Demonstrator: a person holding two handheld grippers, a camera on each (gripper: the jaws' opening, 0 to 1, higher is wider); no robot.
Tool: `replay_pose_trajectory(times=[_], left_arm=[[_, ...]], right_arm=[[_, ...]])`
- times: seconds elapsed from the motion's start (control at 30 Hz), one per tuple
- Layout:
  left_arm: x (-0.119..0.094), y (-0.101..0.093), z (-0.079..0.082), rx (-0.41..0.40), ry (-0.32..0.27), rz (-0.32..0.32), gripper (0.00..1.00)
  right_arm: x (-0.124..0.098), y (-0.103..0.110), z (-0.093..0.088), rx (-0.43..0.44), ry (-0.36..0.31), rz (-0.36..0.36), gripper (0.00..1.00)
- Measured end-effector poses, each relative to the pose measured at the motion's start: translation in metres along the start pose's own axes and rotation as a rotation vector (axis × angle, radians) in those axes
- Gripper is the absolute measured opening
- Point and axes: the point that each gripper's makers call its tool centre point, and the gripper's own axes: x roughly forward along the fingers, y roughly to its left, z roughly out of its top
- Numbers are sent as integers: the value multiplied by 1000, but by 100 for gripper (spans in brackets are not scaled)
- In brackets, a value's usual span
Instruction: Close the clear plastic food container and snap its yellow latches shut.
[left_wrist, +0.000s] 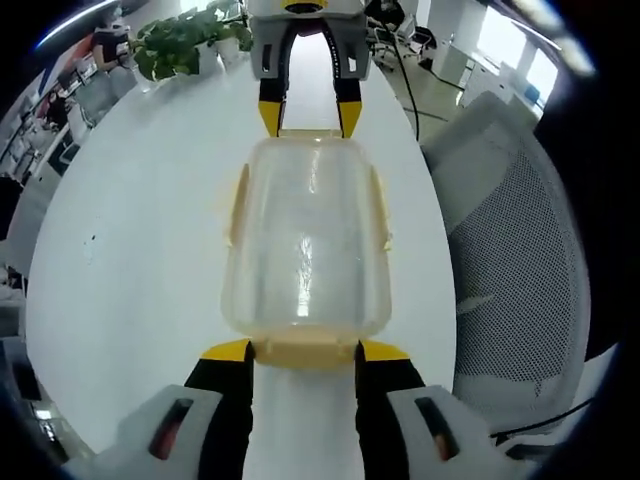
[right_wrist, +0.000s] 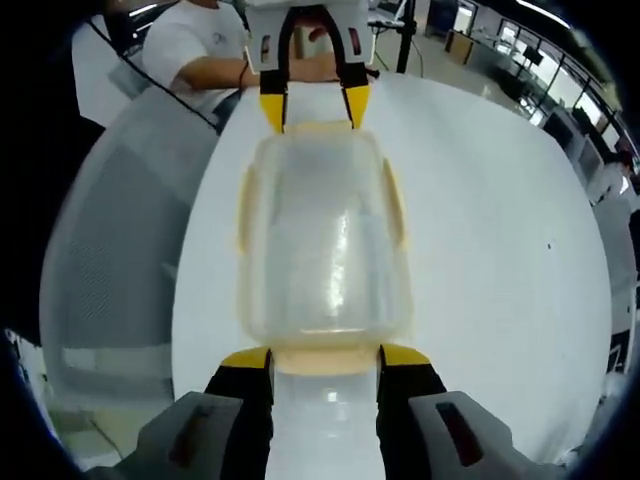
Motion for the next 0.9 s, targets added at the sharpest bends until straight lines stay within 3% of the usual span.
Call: replay_pose_trajectory(times=[0.23,0.9], left_arm=[[7,0,18,2,-5,7,38],[23,-1,51,-5,-24,10,38]], right_arm=[[-7,-2,-19,2,3,-6,38],[-19,-5,-53,-10,17,-13,38]])
